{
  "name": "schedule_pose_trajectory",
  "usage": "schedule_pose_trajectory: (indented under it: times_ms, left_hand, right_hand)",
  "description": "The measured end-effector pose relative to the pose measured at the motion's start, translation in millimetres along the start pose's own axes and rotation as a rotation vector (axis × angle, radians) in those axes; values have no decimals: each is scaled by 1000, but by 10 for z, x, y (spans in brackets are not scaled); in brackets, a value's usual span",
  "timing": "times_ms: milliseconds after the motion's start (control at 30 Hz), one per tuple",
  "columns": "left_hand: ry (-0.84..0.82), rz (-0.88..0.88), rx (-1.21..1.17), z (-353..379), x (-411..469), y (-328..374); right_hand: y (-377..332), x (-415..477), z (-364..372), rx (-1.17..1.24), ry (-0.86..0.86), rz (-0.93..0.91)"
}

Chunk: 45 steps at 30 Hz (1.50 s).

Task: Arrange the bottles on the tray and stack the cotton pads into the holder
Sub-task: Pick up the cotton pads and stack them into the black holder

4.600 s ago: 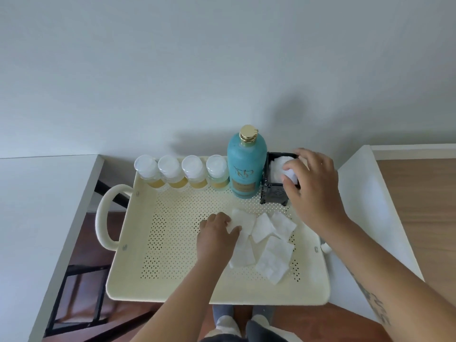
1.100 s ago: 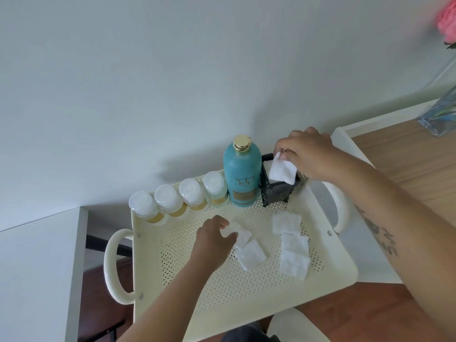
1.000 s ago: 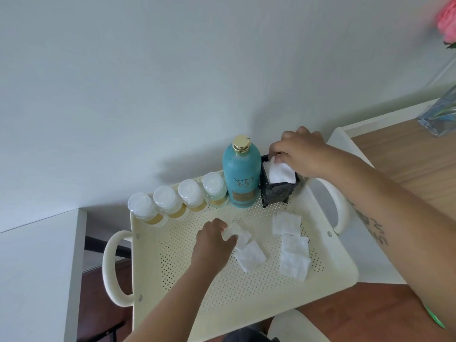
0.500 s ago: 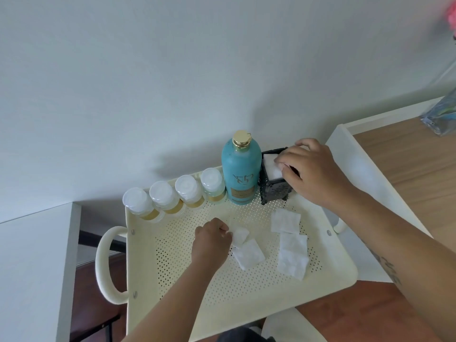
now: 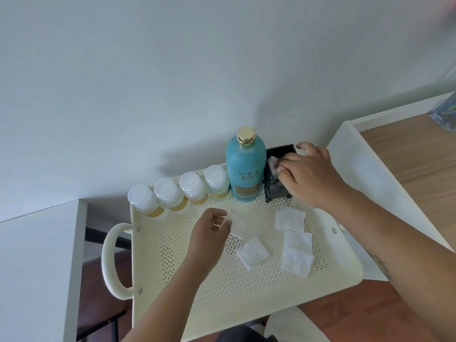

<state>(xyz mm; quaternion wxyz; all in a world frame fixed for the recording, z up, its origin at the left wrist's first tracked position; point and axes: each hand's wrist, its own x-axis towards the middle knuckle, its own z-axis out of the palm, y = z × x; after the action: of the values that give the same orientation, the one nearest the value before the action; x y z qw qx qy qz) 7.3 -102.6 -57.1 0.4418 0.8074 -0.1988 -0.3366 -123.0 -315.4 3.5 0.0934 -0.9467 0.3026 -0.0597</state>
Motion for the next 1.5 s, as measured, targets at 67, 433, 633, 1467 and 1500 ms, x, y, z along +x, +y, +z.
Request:
schedule_pose_trajectory:
  times_ms: [67,433,633,1467,1500]
  left_hand:
    - [-2,8,-82,-30,-34,65]
    - [-80,124,-242,-57,-114,459]
    - [-228,217,-267,9,-167,667]
    - [-118,46,566,329,-150,-177]
    - [-123,49,569,330,-147,-179]
  right_hand:
    - [-10,3,16,-7,-18,3]
    - [-220,-291,-140,331,327,-4]
    - [-434,-481,-142,821,-53,75]
    - [-77,-43,-59,191,345,131]
    - [-77,-60,-47,145,312,106]
